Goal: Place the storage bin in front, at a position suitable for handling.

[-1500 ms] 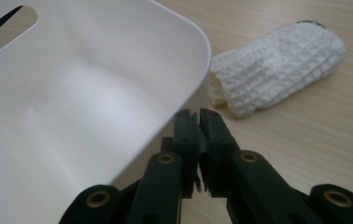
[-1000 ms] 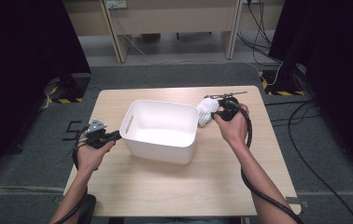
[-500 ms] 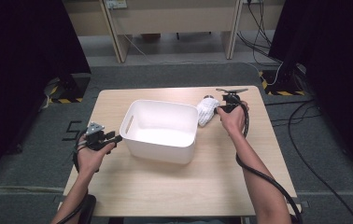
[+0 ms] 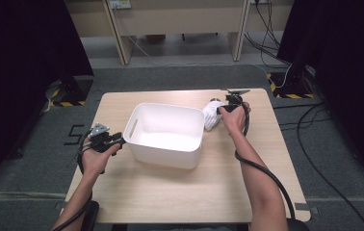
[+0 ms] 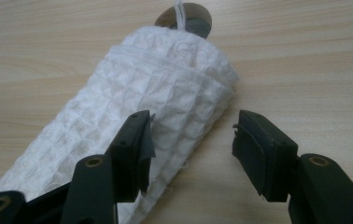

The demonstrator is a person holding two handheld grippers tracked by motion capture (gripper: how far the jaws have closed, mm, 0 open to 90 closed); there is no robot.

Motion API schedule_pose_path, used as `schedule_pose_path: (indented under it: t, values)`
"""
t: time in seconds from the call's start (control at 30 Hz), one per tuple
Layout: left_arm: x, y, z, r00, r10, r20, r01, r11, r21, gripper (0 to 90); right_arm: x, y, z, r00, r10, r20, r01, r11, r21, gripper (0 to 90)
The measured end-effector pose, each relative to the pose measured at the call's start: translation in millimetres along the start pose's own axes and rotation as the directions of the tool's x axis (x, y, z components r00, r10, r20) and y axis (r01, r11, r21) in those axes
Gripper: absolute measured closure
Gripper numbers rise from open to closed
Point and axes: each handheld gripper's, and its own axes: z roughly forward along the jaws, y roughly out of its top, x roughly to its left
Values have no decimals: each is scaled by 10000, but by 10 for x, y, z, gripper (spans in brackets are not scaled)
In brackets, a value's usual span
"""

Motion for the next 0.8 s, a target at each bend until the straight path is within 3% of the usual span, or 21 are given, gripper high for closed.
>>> schedule_pose_path:
  t: [0.1, 0.17, 0.27, 0.4, 0.63, 0.8]
  values:
    - [39, 11, 63, 10000, -19, -59, 19, 10000, 11, 613, 17, 12, 16, 10000, 2, 81, -1, 10000, -49, 459]
    - [38, 11, 86, 9999, 66, 126, -65, 10000, -30, 634, 35, 28, 8, 9998, 8, 212, -6, 9999, -117, 458]
    - [-6, -8, 95, 9990, 399, 198, -400, 9992, 47, 674, 57, 45, 25, 9998, 68, 182, -66, 9999, -117, 447]
    - [-38, -9, 67, 9977, 665, 121, -666, 9977, 81, 668, 86, 50, 58, 9998, 113, 174, -113, 9999, -51, 440]
    - [-175, -35, -25, 9919, 1218, 360, -1226, 9922, 210, 656, 88, 78, 76, 9996, 230, 178, -230, 9997, -34, 435]
    - [-227, -79, -38, 9904, 1269, 543, -1286, 9912, 300, 639, 116, 83, 118, 9993, 373, 98, -373, 9993, 63, 428]
